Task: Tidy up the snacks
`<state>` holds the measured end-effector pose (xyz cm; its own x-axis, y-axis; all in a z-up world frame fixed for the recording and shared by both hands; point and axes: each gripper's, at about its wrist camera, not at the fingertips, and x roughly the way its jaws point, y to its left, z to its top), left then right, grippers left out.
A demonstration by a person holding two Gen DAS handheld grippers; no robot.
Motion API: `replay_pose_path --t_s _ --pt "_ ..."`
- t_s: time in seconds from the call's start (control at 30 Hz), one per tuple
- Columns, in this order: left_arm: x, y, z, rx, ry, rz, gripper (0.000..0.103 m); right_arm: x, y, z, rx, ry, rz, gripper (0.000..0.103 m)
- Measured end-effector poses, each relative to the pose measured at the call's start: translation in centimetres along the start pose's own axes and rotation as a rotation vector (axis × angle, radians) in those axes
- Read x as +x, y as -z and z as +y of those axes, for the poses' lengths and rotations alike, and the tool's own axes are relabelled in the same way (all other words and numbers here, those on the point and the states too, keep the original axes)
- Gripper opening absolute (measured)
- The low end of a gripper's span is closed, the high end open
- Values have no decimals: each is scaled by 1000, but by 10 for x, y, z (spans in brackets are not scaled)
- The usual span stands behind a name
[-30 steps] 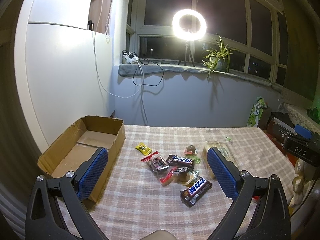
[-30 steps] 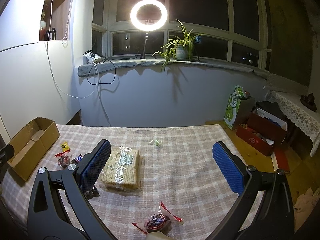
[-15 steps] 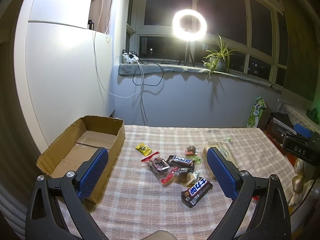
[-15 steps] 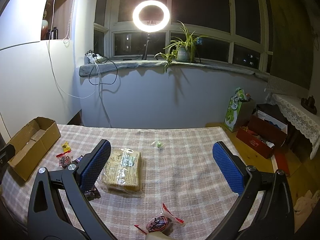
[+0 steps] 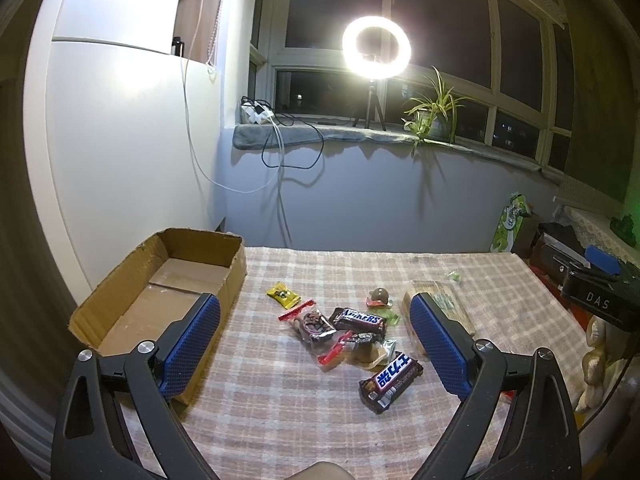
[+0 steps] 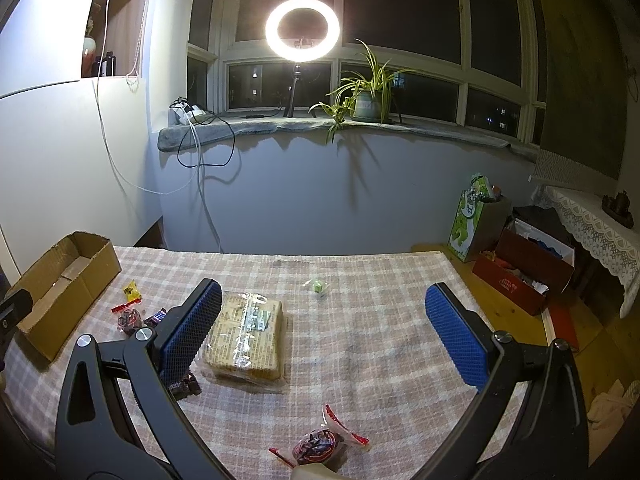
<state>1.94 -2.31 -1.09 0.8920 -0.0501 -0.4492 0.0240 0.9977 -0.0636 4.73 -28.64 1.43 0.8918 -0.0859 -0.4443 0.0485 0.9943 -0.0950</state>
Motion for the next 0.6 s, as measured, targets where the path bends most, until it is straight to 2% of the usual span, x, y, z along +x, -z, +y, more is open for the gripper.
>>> replay_pose_path --t_s 0.6 --pt "5 4 -2 6 22 39 95 2 11 -4 -7 -7 38 103"
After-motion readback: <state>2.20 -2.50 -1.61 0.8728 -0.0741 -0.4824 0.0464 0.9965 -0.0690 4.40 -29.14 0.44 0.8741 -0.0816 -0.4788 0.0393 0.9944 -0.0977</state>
